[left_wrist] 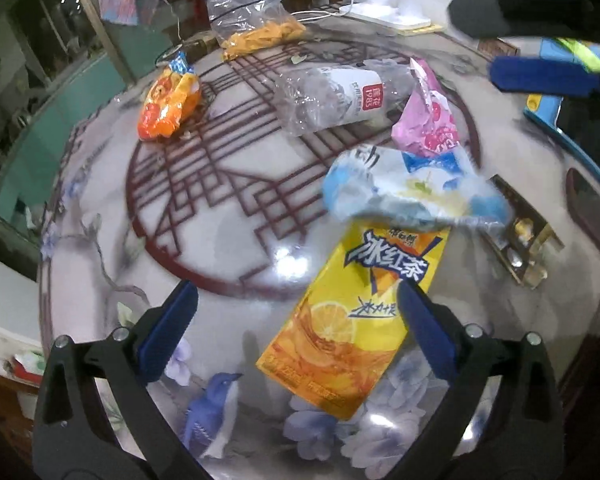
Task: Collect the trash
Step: 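Grasp the blue-white snack bag with the right gripper while the left grasps the yellow iced tea carton, then carry the snack bag and iced tea carton over the red bucket with both grippers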
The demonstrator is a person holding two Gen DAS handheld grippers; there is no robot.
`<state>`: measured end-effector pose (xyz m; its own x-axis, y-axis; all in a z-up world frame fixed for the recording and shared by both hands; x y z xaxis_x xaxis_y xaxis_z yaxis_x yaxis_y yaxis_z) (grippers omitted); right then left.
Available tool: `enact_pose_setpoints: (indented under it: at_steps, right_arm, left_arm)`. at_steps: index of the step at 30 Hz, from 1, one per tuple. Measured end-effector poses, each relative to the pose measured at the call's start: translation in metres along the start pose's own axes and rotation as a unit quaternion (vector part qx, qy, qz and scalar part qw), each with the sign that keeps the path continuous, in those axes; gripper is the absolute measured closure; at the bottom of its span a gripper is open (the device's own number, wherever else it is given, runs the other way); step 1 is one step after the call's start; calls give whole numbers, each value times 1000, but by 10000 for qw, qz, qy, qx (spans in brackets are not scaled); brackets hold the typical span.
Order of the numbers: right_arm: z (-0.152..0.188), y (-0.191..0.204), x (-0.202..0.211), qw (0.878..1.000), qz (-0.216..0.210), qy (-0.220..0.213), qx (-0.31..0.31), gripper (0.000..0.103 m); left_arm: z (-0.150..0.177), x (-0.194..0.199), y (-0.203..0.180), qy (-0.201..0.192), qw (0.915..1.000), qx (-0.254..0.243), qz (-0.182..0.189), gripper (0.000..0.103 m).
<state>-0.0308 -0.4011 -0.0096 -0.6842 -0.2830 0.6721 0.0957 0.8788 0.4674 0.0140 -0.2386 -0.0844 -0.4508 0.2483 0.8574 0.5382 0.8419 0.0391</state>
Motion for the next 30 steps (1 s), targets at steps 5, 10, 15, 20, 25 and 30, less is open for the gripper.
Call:
enact_pose_setpoints:
  at_steps: [5,10,15,20,25,30]
  right_arm:
    - [0,-29,6,9969,-211,-133,-741,39]
    - [0,-33,5,9959,-261,-108,-854,36]
    - [1,-23,-5,9981,-201,135,-567,27]
    - [5,-11,-18,9988,-130,403,-260,27]
    - [9,-8,-30,9983,215,545,-77,27]
    - [20,-3,-57,9963,98,848,-75,43]
  left_arm:
    - [5,-1,-4,179,9992,75,343,5]
    - [11,0,-24,68,9987,-464,212,5]
    - [16,-24,-19,405,9981,-455,134,23]
    - [27,-18,13,368,9988,314,98,45]
    - [38,12,59,141,9960,884,-47,45]
    - [43,56,95,-150,9952,936,-261,44]
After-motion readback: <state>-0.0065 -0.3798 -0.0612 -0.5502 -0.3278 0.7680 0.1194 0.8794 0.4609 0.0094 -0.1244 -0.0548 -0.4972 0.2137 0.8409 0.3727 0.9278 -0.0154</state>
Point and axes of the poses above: each gripper's, at about its wrist camera, not at the fingertips, and x roughly against the way its jaws point, y to its left, z to its underside, the point moved 1 cm from there along -x, roughly the way its jaws point, and after that the axes turned 10 degrees about x, right-handed, at the moved point
